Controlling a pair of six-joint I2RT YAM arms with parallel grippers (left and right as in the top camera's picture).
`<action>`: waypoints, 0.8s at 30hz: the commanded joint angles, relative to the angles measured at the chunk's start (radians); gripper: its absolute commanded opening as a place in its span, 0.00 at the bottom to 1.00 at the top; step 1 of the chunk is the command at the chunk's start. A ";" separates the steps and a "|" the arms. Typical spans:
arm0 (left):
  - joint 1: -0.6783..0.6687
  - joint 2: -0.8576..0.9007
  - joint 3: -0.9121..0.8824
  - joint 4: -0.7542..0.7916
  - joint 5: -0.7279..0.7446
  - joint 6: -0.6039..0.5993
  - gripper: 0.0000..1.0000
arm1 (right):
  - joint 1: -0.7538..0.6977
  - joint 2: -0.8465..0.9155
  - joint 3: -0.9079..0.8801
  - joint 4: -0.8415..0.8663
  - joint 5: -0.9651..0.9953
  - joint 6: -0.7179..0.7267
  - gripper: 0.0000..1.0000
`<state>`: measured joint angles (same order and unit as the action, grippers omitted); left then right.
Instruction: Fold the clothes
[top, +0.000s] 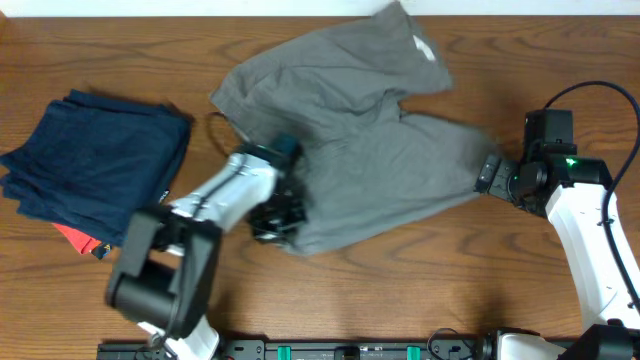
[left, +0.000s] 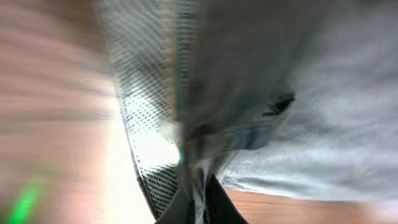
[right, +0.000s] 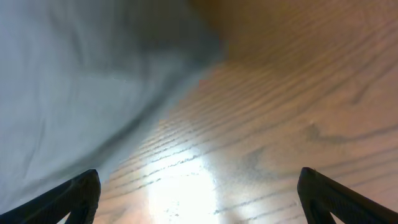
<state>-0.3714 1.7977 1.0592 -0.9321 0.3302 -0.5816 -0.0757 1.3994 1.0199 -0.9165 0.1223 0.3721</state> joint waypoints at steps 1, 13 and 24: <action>0.162 -0.089 0.023 -0.010 -0.105 0.104 0.06 | -0.010 -0.006 0.002 -0.011 -0.076 0.061 0.99; 0.251 -0.155 -0.003 -0.178 0.097 0.065 0.98 | 0.036 -0.006 -0.219 0.083 -0.262 0.203 0.99; 0.049 -0.167 -0.204 0.143 -0.058 -0.437 0.98 | 0.037 -0.006 -0.467 0.613 -0.269 0.275 0.97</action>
<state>-0.2932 1.6470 0.9005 -0.8215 0.3389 -0.8185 -0.0532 1.3994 0.5804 -0.3382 -0.1429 0.6010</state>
